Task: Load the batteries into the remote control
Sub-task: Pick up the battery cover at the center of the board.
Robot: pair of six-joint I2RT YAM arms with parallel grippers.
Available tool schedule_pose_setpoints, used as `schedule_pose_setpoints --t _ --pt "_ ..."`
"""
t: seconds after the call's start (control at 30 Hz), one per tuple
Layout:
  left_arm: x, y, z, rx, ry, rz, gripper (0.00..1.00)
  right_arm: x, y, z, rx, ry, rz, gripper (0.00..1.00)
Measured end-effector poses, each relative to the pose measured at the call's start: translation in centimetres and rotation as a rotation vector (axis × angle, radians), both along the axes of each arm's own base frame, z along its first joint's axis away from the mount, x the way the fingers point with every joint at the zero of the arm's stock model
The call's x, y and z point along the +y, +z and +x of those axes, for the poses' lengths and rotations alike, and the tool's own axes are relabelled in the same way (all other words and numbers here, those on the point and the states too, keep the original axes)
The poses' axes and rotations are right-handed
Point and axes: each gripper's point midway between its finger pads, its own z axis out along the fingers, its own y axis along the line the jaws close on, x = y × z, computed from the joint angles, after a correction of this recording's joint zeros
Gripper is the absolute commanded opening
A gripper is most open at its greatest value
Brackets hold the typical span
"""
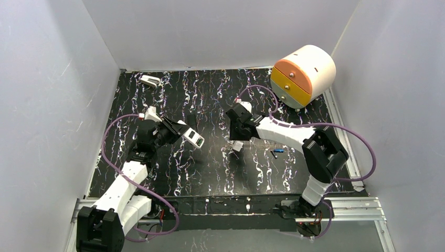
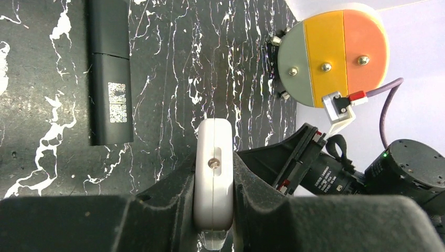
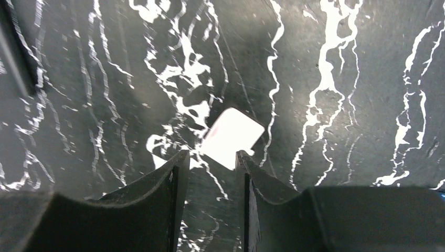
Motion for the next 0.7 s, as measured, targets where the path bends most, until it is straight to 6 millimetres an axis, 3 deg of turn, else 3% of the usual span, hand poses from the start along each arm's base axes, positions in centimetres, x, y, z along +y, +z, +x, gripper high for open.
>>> schedule_pose_setpoints --t 0.2,0.37,0.7 --pt "0.1 0.0 -0.2 -0.015 -0.007 0.021 0.0 1.7 -0.6 0.9 -0.003 -0.061 -0.025 0.42" --pt "0.3 0.2 -0.3 -0.028 -0.006 0.032 0.0 1.2 -2.4 0.7 0.026 -0.107 -0.101 0.38" --pt "0.4 0.7 -0.3 -0.052 -0.003 0.042 0.0 0.9 -3.5 0.6 0.041 -0.15 -0.16 0.36"
